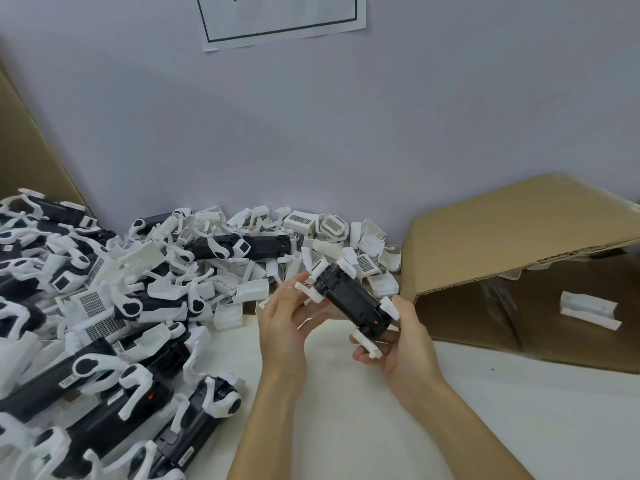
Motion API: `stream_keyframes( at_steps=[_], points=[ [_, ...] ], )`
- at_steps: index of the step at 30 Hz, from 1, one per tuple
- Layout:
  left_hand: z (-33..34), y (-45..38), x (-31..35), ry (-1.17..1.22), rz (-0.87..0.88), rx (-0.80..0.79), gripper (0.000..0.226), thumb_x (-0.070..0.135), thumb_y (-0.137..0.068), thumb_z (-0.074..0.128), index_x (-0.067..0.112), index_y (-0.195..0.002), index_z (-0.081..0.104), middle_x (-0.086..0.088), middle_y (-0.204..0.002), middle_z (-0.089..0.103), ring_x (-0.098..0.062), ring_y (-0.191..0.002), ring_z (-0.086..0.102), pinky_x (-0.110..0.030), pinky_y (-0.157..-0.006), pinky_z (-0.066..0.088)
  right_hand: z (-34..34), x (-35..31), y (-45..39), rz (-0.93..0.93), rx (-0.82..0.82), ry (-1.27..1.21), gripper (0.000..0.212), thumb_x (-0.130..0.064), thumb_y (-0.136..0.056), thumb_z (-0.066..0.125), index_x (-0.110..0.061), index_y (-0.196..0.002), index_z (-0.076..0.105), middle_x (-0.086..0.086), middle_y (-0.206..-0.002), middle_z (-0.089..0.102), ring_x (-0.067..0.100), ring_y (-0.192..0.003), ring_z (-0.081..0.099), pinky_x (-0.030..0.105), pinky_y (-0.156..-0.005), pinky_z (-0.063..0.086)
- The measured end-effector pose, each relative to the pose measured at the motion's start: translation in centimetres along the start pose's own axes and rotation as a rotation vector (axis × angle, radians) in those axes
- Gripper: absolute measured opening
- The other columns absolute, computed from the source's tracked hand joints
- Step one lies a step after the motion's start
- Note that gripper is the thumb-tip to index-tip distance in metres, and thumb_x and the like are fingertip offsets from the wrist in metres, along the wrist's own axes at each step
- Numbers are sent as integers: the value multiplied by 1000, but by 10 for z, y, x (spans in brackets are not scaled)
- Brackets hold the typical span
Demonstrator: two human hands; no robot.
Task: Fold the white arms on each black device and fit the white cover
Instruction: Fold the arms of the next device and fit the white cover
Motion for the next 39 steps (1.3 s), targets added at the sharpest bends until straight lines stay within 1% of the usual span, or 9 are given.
stream_keyframes(
  at_steps=[3, 8, 15, 23, 26, 28, 31, 36, 39],
  points=[
    [1, 1, 1, 58, -32, 27, 31, 37, -98, 51, 19, -99, 76, -9, -92, 73, -24, -82, 74, -35, -78, 55, -2, 0, 2, -12, -37, -17, 36, -35, -98, 51, -5, -96, 71, 29, -74, 64, 35, -54, 56, 30, -44, 50],
    [-5, 0, -4, 126, -91, 172, 26, 35, -101, 51, 13, -105, 63, -6, -96, 71, -32, -94, 73, -43, -76, 59, -2, -8, 6, -305, -137, 92, 41, -29, -84, 74, -6, -117, 68, 15, -114, 71, 25, -98, 70, 40, -88, 56],
    [3, 6, -4, 113, -230, 24, 35, 46, -64, 77, 22, -90, 73, 0, -85, 74, -16, -71, 71, -30, -55, 57, 8, -13, 19, -800, -188, 732, 50, -24, -77, 76, -23, -123, 59, -10, -122, 59, 15, -118, 59, 25, -98, 47],
    [-6, -1, -1, 47, -58, 91, 23, 40, -79, 76, 17, -76, 78, -9, -88, 75, -20, -82, 72, -26, -66, 58, 12, -8, 27, -674, -188, 1159, 64, -62, -80, 57, -43, -138, 41, -31, -119, 45, -9, -114, 48, 1, -88, 36],
    [-7, -1, -2, 95, -11, 193, 27, 31, -101, 54, 14, -92, 72, -3, -90, 72, -21, -81, 72, -31, -69, 58, 13, -14, 27, -489, -81, 944, 45, -62, -81, 57, -34, -116, 63, -18, -102, 64, 2, -95, 63, 9, -76, 47],
    [-14, 2, 3, -19, 123, 336, 24, 19, -103, 45, 9, -109, 65, -5, -107, 64, -22, -95, 66, -31, -76, 52, 10, -11, 21, -123, -16, 485, 28, -45, -92, 61, -19, -93, 71, 0, -85, 70, 20, -79, 70, 26, -70, 57],
    [-26, 5, 6, -153, 259, 517, 28, 16, -99, 39, 11, -115, 61, -1, -114, 58, -15, -98, 55, -30, -78, 45, 16, -17, 18, 198, -1, -128, 22, -22, -98, 60, -1, -99, 64, 18, -76, 67, 37, -76, 71, 42, -69, 61],
    [-21, 6, 3, -159, 213, 538, 23, 13, -94, 41, 16, -103, 61, 5, -99, 57, -16, -92, 53, -34, -76, 44, 26, -121, 7, -158, -55, -426, 21, -16, -97, 46, -5, -110, 58, 17, -94, 55, 27, -74, 61, 37, -75, 57],
    [-17, 7, 0, -190, 213, 493, 23, 18, -88, 43, 13, -100, 61, -6, -105, 58, -21, -94, 53, -40, -80, 41, 4, -194, 6, -304, 26, -533, 57, -41, -107, 30, 0, -146, 34, 31, -136, 46, 44, -123, 53, 57, -108, 41]
  ],
)
Point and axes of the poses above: each hand's wrist, its own y-axis away from the middle knuckle, its own z-axis out of the palm, x = y × z, the point moved 4 cm from there along -y, towards the middle knuckle
